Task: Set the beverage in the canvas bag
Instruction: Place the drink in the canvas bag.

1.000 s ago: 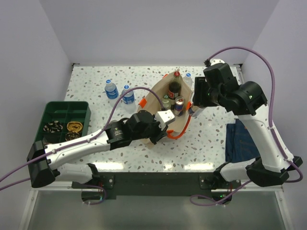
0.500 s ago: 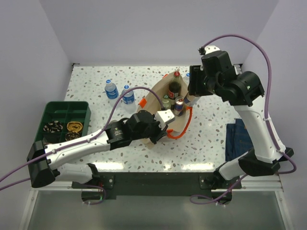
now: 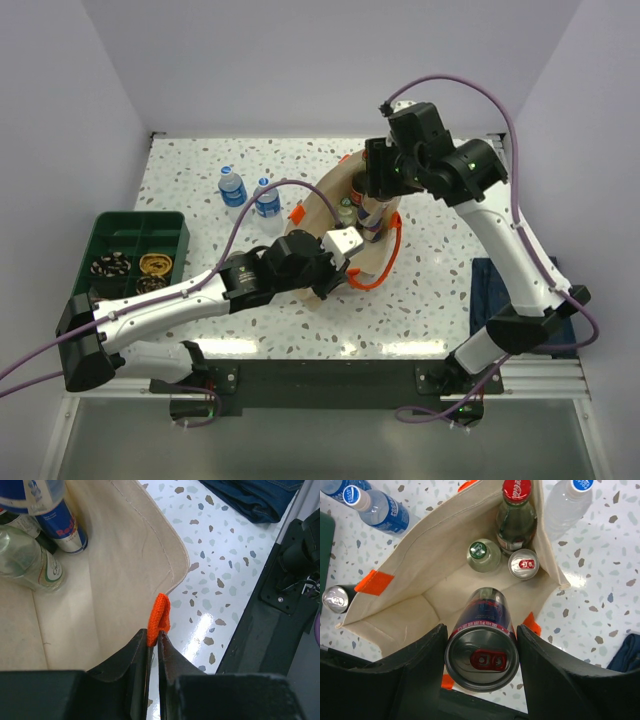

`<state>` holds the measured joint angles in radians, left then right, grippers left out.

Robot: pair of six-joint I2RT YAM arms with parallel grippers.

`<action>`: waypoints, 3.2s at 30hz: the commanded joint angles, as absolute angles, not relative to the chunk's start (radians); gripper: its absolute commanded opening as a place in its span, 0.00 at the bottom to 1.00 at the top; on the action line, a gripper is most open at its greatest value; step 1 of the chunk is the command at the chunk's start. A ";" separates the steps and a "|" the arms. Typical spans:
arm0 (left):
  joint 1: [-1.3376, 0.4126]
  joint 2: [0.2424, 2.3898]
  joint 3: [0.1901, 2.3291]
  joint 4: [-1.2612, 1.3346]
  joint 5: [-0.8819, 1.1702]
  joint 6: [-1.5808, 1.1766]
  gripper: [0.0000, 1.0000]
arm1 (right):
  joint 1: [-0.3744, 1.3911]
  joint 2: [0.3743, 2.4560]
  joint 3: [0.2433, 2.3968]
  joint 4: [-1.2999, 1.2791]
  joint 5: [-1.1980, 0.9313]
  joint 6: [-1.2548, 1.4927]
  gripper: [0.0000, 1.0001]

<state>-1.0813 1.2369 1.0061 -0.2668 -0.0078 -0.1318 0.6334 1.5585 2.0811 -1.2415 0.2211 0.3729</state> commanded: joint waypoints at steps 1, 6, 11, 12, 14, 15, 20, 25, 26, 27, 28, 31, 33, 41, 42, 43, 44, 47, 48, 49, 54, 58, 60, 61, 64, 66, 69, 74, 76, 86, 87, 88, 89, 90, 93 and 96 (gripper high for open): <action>-1.078 1.238 1.006 -0.247 -0.043 -0.153 0.18 | 0.632 1.562 2.022 -1.106 0.152 0.368 0.00; -1.078 1.230 0.997 -0.245 -0.049 -0.158 0.18 | 0.632 1.568 1.927 -1.040 0.135 0.382 0.00; -1.078 1.227 0.996 -0.245 -0.051 -0.160 0.18 | 0.632 1.572 1.813 -0.956 0.138 0.390 0.00; -1.078 1.226 0.997 -0.247 -0.052 -0.161 0.18 | 0.632 1.572 1.777 -0.940 0.141 0.393 0.00; -1.078 1.224 0.999 -0.249 -0.051 -0.160 0.18 | 0.632 1.574 1.747 -0.905 0.158 0.393 0.00; -1.078 1.223 0.997 -0.250 -0.054 -0.160 0.18 | 0.632 1.572 1.721 -0.894 0.166 0.394 0.00; -1.078 1.220 1.003 -0.258 -0.054 -0.160 0.18 | 0.632 1.566 1.652 -0.803 0.215 0.396 0.00; -1.078 1.218 1.006 -0.259 -0.046 -0.167 0.18 | 0.634 1.574 1.598 -0.729 0.268 0.402 0.00; -1.078 1.221 1.008 -0.262 -0.045 -0.167 0.18 | 0.632 1.580 1.594 -0.713 0.270 0.403 0.00; -1.078 1.220 1.009 -0.262 -0.041 -0.167 0.18 | 0.632 1.582 1.582 -0.706 0.273 0.405 0.00; -1.078 1.220 1.012 -0.264 -0.041 -0.166 0.18 | 0.632 1.591 1.575 -0.689 0.279 0.405 0.00; -1.078 1.218 1.017 -0.270 -0.048 -0.164 0.18 | 0.632 1.594 1.546 -0.652 0.294 0.408 0.00; -1.078 1.218 1.019 -0.273 -0.046 -0.164 0.18 | 0.634 1.598 1.529 -0.638 0.301 0.407 0.00; -1.078 1.218 1.020 -0.275 -0.048 -0.169 0.18 | 0.632 1.614 1.465 -0.558 0.334 0.417 0.00; -1.078 1.219 1.020 -0.275 -0.049 -0.169 0.18 | 0.632 1.617 1.454 -0.552 0.336 0.420 0.00; -1.077 1.218 1.020 -0.276 -0.048 -0.169 0.18 | 0.632 1.617 1.451 -0.542 0.339 0.419 0.00; -1.078 1.219 1.020 -0.276 -0.048 -0.169 0.18 | 0.632 1.618 1.447 -0.537 0.342 0.420 0.00; -1.078 1.220 1.020 -0.276 -0.049 -0.170 0.18 | 0.632 1.624 1.437 -0.529 0.348 0.420 0.00; -1.078 1.220 1.019 -0.276 -0.049 -0.170 0.18 | 0.634 1.626 1.434 -0.525 0.348 0.420 0.00; -1.078 1.220 1.020 -0.278 -0.049 -0.172 0.18 | 0.634 1.626 1.434 -0.520 0.348 0.420 0.00; -1.078 1.220 1.020 -0.278 -0.051 -0.170 0.18 | 0.632 1.634 1.416 -0.497 0.348 0.425 0.00; -1.078 1.220 1.022 -0.278 -0.051 -0.170 0.18 | 0.632 1.632 1.393 -0.479 0.353 0.436 0.00; -1.078 1.219 1.022 -0.279 -0.052 -0.170 0.18 | 0.634 1.631 1.384 -0.471 0.353 0.436 0.00; -1.078 1.218 1.022 -0.279 -0.051 -0.170 0.18 | 0.632 1.632 1.379 -0.469 0.354 0.437 0.00; -1.078 1.220 1.022 -0.281 -0.051 -0.170 0.18 | 0.632 1.629 1.365 -0.460 0.350 0.440 0.00; -1.077 1.220 1.022 -0.281 -0.052 -0.169 0.18 | 0.634 1.631 1.362 -0.462 0.345 0.445 0.00; -1.078 1.220 1.022 -0.282 -0.054 -0.167 0.19 | 0.632 1.628 1.362 -0.482 0.333 0.449 0.00; -1.078 1.218 1.022 -0.279 -0.049 -0.169 0.19 | 0.632 1.603 1.341 -0.471 0.337 0.454 0.00; -1.078 1.219 1.022 -0.281 -0.045 -0.172 0.18 | 0.632 1.598 1.333 -0.462 0.341 0.457 0.00; -1.078 1.187 1.042 -0.287 -0.023 -0.189 0.18 | 0.632 1.511 1.319 -0.394 0.367 0.469 0.00; -1.078 1.186 1.046 -0.288 -0.023 -0.189 0.18 | 0.632 1.511 1.324 -0.394 0.367 0.468 0.00; -1.078 1.184 1.054 -0.291 -0.025 -0.189 0.18 | 0.634 1.512 1.325 -0.394 0.365 0.465 0.00; -1.078 1.180 1.058 -0.293 -0.026 -0.189 0.18 | 0.632 1.517 1.325 -0.397 0.365 0.465 0.00; -1.078 1.180 1.061 -0.296 -0.026 -0.186 0.18 | 0.632 1.520 1.328 -0.400 0.364 0.465 0.00; -1.078 1.175 1.077 -0.307 -0.028 -0.183 0.18 | 0.632 1.545 1.331 -0.414 0.353 0.465 0.00; -1.078 1.169 1.086 -0.310 -0.029 -0.180 0.18 | 0.632 1.565 1.336 -0.425 0.354 0.462 0.00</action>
<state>-1.0801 1.2045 1.0298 -0.3141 -0.0280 -0.1658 0.6338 1.5696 1.3022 -0.4858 0.3466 0.4492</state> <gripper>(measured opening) 0.184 0.571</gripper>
